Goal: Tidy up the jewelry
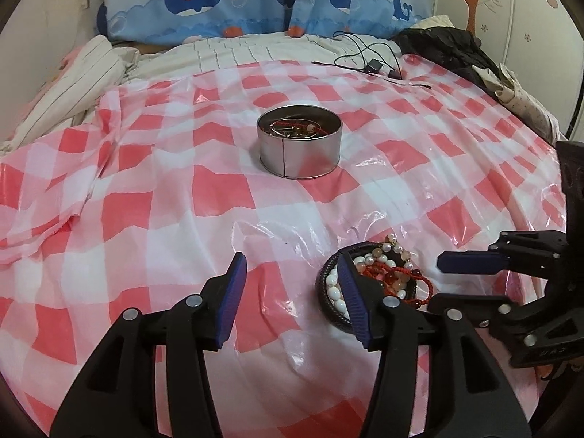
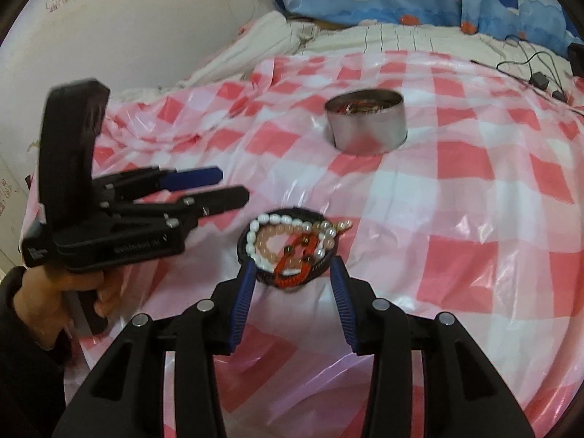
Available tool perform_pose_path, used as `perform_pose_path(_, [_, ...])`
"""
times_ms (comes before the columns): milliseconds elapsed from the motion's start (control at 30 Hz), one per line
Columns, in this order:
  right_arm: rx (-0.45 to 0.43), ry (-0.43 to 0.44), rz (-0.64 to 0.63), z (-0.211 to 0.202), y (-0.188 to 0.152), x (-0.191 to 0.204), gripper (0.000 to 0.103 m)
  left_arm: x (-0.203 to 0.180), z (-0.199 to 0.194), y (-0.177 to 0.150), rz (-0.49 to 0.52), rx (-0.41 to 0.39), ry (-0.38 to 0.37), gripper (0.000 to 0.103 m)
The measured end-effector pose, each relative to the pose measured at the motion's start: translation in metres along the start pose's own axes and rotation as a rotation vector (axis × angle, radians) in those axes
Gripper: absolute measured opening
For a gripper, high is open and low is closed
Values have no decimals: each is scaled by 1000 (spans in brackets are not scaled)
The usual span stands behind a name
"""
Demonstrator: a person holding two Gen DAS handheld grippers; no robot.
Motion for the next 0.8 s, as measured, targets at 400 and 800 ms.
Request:
perform_pose_path(400, [33,-2,39,16,-2,-8,22,-12,5,-2,63,17,18,56])
perform_pose_path(800, [-79,-127,141,-16,7,-44,8,-43,19,-6,224,41,-6,56])
Point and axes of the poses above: each gripper's, at about its wrist camera, not at the fingertips, and z roughly the way its jaws point, x to its left, y to its top, the point moved 2 cm from there along z, roughly the way its jaws point, and after that the axes turned 1 degree about y, right-handed, at the moved point
